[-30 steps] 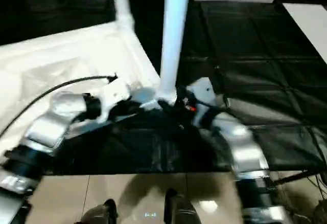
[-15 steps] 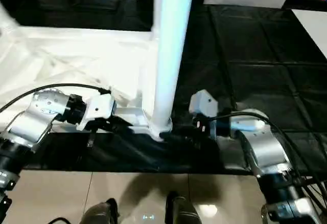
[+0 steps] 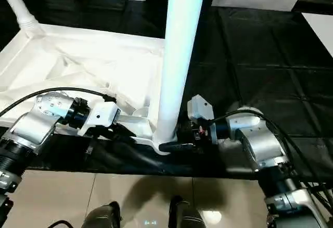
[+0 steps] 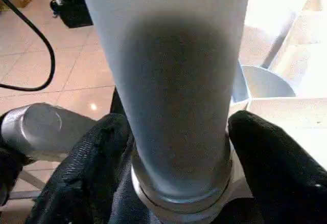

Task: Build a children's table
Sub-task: Rotate leg to tighten

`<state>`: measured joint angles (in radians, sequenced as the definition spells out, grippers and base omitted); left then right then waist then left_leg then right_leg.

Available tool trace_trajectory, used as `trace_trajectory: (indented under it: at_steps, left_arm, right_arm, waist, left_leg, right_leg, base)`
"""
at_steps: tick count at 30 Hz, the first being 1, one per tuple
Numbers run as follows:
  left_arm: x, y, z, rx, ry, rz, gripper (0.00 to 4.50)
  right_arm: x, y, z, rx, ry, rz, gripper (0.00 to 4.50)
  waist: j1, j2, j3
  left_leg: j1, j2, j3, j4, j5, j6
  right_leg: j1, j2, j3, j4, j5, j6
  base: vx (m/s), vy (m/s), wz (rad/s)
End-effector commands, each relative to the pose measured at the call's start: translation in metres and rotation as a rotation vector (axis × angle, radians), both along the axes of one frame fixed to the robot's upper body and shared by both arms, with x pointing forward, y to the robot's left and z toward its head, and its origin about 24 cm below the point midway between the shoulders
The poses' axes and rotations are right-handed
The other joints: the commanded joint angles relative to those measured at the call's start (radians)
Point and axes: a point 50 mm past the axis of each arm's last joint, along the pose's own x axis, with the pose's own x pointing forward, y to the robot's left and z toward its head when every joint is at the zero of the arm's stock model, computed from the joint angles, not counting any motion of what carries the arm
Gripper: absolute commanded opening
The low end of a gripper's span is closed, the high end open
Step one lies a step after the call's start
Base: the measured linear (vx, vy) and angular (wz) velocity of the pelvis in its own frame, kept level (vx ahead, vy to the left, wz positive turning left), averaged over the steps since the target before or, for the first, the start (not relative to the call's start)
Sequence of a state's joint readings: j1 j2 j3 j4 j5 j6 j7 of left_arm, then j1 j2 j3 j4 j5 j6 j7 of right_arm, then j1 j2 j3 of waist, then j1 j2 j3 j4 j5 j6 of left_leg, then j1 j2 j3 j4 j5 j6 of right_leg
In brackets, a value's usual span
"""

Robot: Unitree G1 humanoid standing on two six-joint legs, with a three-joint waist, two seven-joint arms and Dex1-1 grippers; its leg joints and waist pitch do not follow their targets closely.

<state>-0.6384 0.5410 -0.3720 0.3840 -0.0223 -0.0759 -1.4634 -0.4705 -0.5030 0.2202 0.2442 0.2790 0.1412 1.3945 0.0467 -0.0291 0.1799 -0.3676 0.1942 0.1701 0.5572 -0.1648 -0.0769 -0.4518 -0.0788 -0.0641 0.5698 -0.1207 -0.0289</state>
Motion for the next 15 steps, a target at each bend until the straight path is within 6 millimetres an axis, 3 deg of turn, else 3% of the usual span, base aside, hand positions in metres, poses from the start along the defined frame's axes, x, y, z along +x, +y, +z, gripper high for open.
trace_trajectory:
  at_steps: [1, 8, 15]
  left_arm:
    - [-0.0138, -0.0049, -0.0253, 0.127, 0.099, -0.117, 0.00]
    - [-0.0130, -0.0031, -0.0254, 0.127, 0.095, -0.116, 0.00]
    - [-0.0117, -0.0035, -0.0259, 0.090, 0.110, -0.069, 0.00]
  right_arm:
    - [-0.0010, 0.0010, -0.0015, -0.009, 0.028, 0.044, 3.12]
    - [0.0003, 0.0023, -0.0021, -0.009, 0.034, 0.067, 2.49]
    - [-0.0061, 0.0033, -0.0085, -0.010, 0.047, 0.080, 2.24]
  waist:
    - [-0.005, -0.013, -0.080]
    - [-0.004, -0.013, -0.083]
    - [0.001, -0.012, -0.086]
  left_leg:
    - [0.004, 0.025, 0.006, -0.052, -0.172, 0.101]
    - [0.003, 0.025, 0.008, -0.049, -0.145, 0.112]
    - [0.003, 0.025, 0.007, -0.050, -0.159, 0.096]
  right_leg:
    - [0.071, -0.053, 0.046, -0.056, -0.373, -0.199]
    - [0.072, -0.051, 0.045, -0.048, -0.319, -0.220]
    - [0.073, -0.052, 0.046, -0.051, -0.353, -0.204]
  base:
    - [0.000, 0.000, 0.00]
    - [0.000, 0.000, 0.00]
    - [0.000, 0.000, 0.00]
